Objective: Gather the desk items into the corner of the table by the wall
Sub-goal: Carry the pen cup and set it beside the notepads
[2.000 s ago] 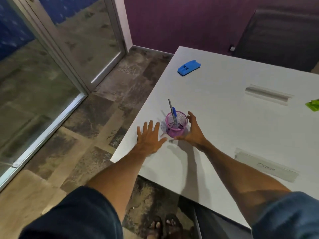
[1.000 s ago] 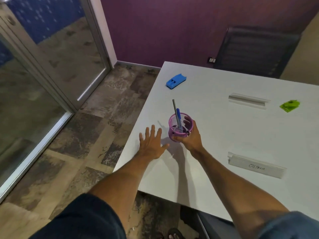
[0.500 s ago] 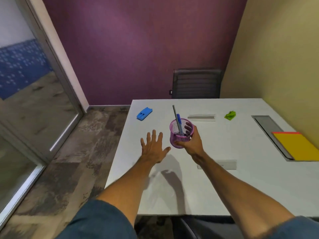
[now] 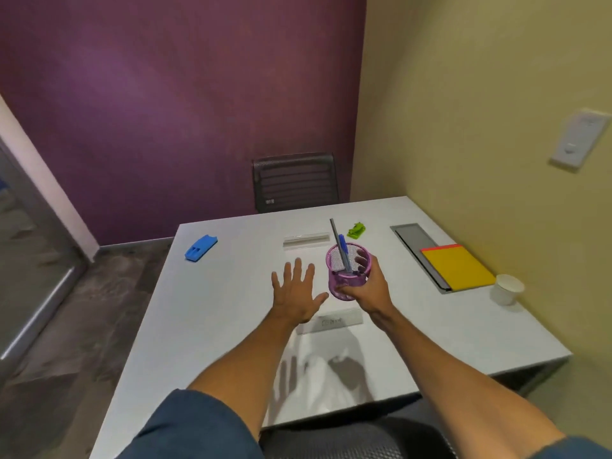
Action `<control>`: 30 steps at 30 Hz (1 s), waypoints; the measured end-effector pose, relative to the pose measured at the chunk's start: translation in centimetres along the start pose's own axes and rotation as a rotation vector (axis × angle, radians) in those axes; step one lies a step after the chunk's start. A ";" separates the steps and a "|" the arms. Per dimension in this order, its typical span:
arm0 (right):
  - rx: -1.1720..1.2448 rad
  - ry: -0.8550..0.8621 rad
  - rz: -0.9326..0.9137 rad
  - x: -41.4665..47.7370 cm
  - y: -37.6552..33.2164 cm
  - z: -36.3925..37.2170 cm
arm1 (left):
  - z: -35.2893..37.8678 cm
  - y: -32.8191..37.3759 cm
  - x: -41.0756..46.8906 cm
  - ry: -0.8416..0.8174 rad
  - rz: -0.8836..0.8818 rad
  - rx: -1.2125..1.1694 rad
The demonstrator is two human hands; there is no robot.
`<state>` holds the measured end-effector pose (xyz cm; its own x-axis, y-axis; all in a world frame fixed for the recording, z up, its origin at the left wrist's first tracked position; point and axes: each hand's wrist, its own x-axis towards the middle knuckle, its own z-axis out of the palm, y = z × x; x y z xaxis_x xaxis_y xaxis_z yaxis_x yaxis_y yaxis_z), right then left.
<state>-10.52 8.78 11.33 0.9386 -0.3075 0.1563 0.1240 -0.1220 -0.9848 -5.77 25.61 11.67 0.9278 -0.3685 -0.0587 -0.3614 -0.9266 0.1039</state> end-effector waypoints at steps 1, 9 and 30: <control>-0.007 0.000 0.000 0.0 0.1 -2.0 | 0.1 1.9 0.2 0.002 0.010 0.001; -0.080 0.028 -0.009 -0.1 1.2 -16.3 | 1.5 15.3 1.6 0.021 0.028 -0.009; -0.047 0.159 0.097 7.4 5.5 -29.9 | 3.4 27.8 11.2 -0.057 0.145 0.015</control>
<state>-12.55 -22.40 9.36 0.8824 -0.4646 0.0746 0.0166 -0.1277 -0.9917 -5.71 -4.53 10.48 0.8593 -0.5014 -0.1009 -0.4926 -0.8645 0.1001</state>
